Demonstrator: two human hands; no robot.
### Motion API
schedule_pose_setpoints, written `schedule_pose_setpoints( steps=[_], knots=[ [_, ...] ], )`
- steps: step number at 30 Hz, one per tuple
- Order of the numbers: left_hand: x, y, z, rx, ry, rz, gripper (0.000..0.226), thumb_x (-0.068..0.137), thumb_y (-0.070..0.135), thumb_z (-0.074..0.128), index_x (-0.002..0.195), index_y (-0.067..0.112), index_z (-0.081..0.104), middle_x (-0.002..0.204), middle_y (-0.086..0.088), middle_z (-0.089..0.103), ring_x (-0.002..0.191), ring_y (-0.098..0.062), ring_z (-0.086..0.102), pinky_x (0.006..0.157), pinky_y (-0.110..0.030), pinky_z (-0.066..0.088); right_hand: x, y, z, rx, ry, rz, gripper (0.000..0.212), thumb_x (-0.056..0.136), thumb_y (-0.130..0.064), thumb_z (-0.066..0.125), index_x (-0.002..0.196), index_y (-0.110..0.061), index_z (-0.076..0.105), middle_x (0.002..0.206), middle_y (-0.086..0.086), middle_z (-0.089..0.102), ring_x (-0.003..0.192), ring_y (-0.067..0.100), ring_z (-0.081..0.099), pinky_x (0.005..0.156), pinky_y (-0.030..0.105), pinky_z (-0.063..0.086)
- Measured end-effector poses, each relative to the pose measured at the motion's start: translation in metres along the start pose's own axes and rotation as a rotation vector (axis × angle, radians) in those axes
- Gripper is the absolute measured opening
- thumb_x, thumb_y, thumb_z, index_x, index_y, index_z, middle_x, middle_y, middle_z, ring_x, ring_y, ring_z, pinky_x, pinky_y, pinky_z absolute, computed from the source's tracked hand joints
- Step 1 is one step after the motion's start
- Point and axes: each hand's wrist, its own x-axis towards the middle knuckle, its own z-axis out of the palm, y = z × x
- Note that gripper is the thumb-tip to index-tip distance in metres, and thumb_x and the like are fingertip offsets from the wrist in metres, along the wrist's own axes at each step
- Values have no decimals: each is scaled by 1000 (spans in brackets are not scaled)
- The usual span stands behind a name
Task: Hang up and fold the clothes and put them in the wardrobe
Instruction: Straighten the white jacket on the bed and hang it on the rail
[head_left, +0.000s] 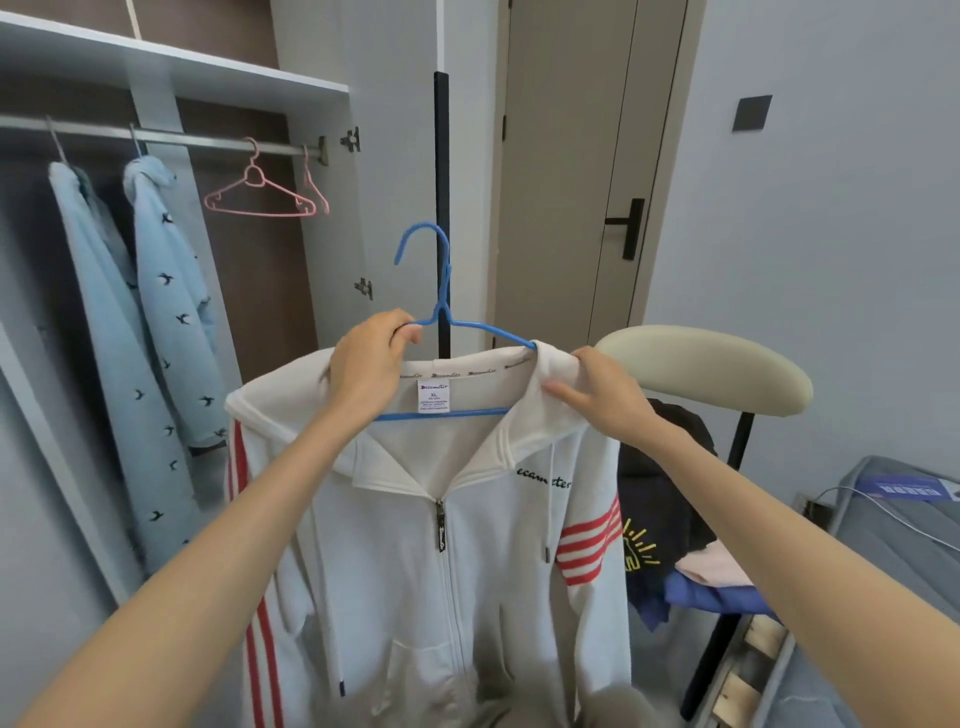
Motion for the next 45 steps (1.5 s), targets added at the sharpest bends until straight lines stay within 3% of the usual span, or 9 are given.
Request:
schedule_pose_setpoints(
  steps=[4,7,14,19,26,31,39,45],
  knots=[
    [2,-6,-8,67,43,-28,25,100,26,43,93,15,65,98,0,67,88,-22,58,71,-37,43,7,-6,4,26,12,-94,19,100,-33,45,93,-15,45,90,6,54,91,34,50,76,46,40],
    [8,-15,-14,32,46,-45,25,100,25,44,96,15,66,97,0,67,91,-25,59,79,-42,46,22,-15,8,20,31,-122,20,101,-31,42,98,-12,48,96,8,56,93,32,49,83,46,40],
    [30,-64,0,-31,30,-70,18,96,32,51,95,22,67,73,5,59,71,-16,53,67,-37,45,68,-10,43,-24,75,-179,25,102,-32,41,107,-11,52,99,8,56,94,29,45,79,42,38],
    [63,-108,39,-72,18,-96,16,95,29,54,92,22,68,68,17,56,63,1,51,58,-16,35,123,7,83,-8,114,-203,25,101,-31,42,110,-12,54,99,6,55,93,26,44,75,38,33],
    [129,-137,62,-205,-18,-169,14,94,17,58,91,12,71,69,19,57,61,6,51,58,-4,34,195,10,103,44,105,-180,21,101,-30,41,108,-16,54,95,1,54,91,21,43,76,34,25],
    [189,-125,31,-239,-50,-228,16,95,14,56,93,10,71,75,15,60,64,8,51,62,-4,36,242,-25,66,66,54,-190,20,101,-29,41,108,-16,54,94,-1,53,90,21,43,76,33,25],
    [318,-77,-69,-240,-60,-220,15,95,16,54,95,17,69,87,13,65,68,12,53,66,-2,39,322,-114,-52,110,-6,-194,17,100,-29,44,106,-19,55,99,1,55,93,22,46,80,37,35],
    [381,-56,-119,-282,-50,-201,18,93,12,57,103,9,71,94,1,68,63,10,53,65,-4,40,362,-164,-114,178,-111,-171,13,95,-23,51,105,-17,57,102,-2,58,96,18,53,74,32,39]
  ],
)
